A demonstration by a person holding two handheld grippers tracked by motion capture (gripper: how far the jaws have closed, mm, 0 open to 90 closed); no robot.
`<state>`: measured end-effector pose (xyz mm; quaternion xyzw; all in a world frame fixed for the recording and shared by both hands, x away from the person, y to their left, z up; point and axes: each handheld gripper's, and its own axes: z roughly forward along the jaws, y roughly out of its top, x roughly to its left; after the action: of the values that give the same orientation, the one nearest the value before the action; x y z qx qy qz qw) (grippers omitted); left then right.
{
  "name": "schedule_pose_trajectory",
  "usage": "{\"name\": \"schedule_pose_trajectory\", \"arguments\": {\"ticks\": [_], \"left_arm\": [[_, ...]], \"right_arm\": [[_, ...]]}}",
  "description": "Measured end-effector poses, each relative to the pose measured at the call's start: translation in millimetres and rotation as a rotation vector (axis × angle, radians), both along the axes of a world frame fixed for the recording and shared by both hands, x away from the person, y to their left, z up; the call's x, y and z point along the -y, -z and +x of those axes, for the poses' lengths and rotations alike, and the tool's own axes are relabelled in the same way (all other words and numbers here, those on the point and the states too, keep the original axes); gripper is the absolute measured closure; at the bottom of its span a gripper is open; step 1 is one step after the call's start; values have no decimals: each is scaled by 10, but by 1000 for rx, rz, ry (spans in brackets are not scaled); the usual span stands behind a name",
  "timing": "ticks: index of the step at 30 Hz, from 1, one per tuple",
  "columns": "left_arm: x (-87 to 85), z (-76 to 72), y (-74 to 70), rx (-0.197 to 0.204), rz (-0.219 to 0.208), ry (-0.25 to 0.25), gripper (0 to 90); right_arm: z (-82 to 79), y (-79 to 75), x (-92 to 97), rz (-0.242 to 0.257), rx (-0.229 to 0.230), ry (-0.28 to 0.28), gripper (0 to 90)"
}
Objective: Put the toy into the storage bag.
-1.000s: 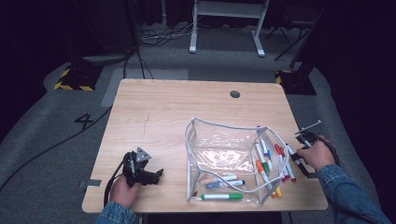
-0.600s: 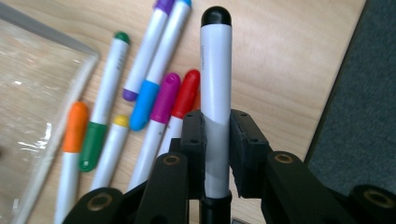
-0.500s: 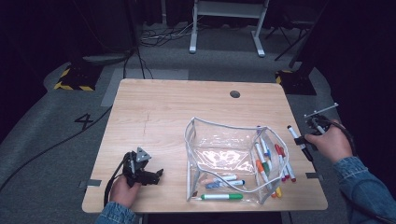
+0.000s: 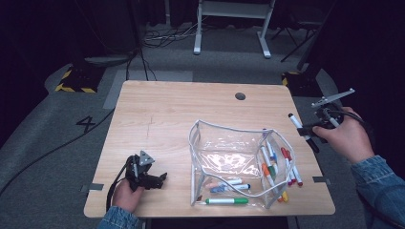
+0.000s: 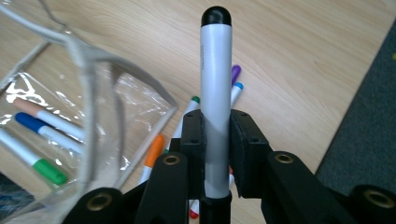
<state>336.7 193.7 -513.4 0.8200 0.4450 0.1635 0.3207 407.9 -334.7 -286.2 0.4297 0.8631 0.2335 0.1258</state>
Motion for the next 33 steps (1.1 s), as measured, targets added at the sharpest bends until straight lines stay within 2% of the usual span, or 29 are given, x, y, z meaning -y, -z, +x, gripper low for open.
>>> {"name": "schedule_pose_trajectory", "arguments": {"ticks": [9,13,24,33], "left_arm": [[0,0,0,0,-1,0,0],[0,0,1,0,0,0,0],[0,-1,0,0,0,0,0],[-1,1,1,2,1,0,0]], "right_arm": [[-189,-235,-440,-8,50,-163,771],[-273,-264,-634,-6,46,-229,771],[-462,-247,-1142,-29,30,-411,771],[-579,-87,-1513,-61,-22,-562,771]]}}
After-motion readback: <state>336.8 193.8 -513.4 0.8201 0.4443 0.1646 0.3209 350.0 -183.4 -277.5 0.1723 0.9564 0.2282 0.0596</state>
